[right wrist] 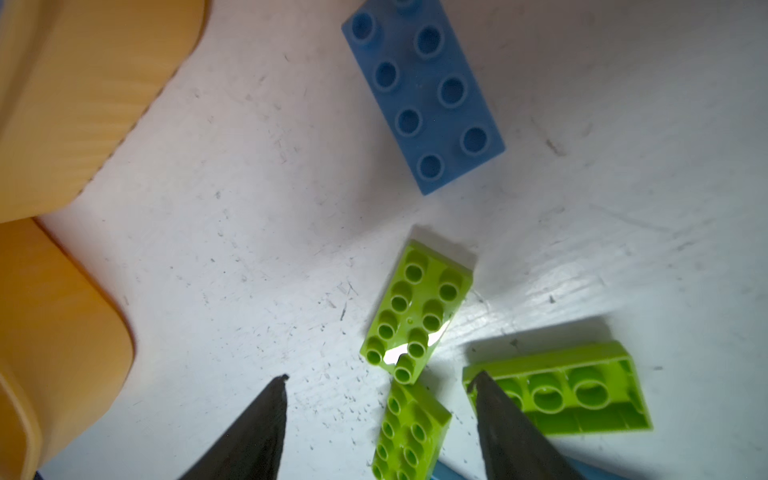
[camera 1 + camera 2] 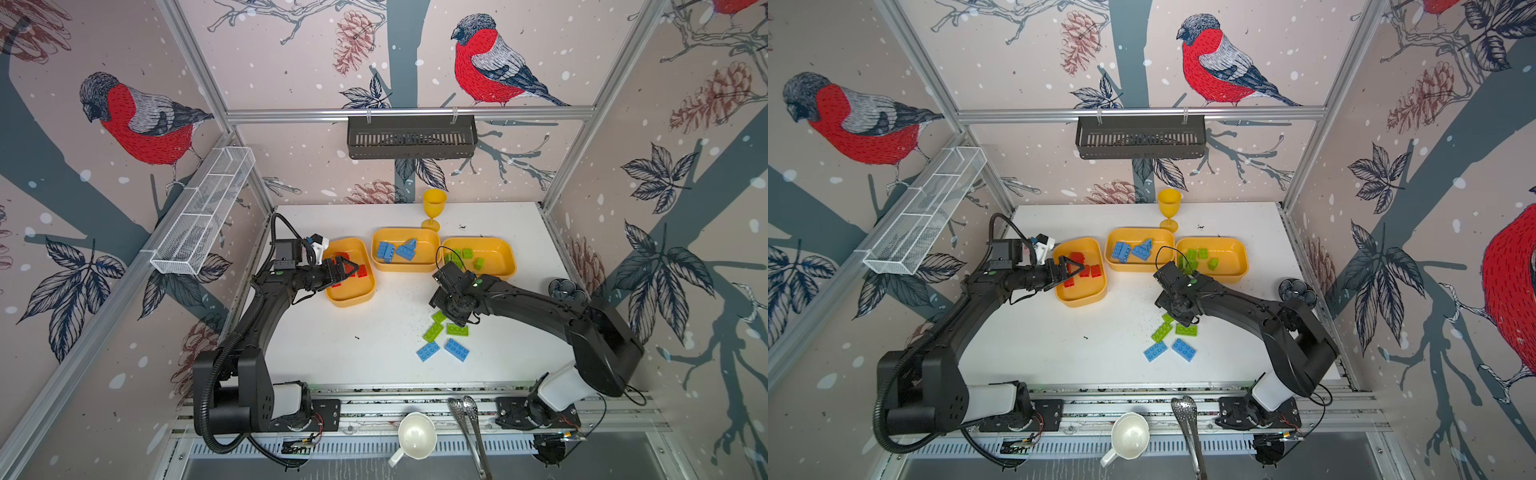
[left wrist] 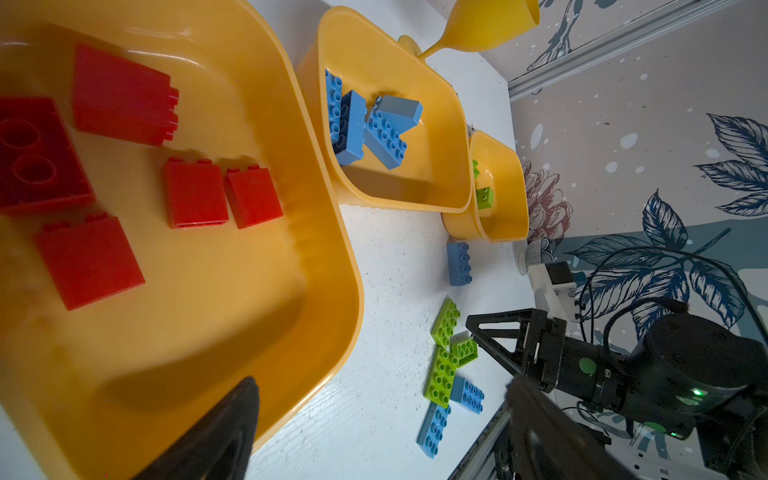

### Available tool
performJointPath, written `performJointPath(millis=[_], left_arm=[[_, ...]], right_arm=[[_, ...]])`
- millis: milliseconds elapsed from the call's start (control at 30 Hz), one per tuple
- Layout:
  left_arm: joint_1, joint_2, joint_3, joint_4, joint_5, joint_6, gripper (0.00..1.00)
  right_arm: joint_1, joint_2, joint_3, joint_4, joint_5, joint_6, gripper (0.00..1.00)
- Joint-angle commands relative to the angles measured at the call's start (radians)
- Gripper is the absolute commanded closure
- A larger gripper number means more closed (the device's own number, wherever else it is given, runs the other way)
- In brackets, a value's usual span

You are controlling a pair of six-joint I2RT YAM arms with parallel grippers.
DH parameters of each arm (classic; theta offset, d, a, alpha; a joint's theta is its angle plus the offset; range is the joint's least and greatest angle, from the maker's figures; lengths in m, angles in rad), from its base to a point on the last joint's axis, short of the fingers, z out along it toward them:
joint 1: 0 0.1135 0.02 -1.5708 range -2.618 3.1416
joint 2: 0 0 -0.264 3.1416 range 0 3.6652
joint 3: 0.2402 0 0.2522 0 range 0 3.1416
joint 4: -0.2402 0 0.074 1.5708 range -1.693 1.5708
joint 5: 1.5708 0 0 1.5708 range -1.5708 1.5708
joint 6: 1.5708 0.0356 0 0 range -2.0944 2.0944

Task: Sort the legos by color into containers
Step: 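Lower the right gripper onto another lime-green brick in the pile and grasp it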

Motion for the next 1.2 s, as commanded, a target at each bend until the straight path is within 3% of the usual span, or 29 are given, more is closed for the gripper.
performJointPath(millis=[0,333,833,1167], left_arm=[[0.001,-0.024,-0.022,-0.006,0.023,0.025,0.08],[-0.004,-0.083,-0.061,0.034,0.017,-0.033,0.07],[-0.005,-0.06,-0.063,0.007,0.022,0.012,0.08],[-0.006,-0.033,-0.044,0.005,0.035,0.029,0.08]], right_arm=[[0.012,0.031,0.005,0.001,0.022,0.053,0.32],[0.012,0.143,0.075,-0.056,0.047,0.01,0.43],[0.022,0.276,0.188,-0.18,0.153,-0.063,0.6],[0.029,0.281,0.257,-0.183,0.15,-0.105,0.74]])
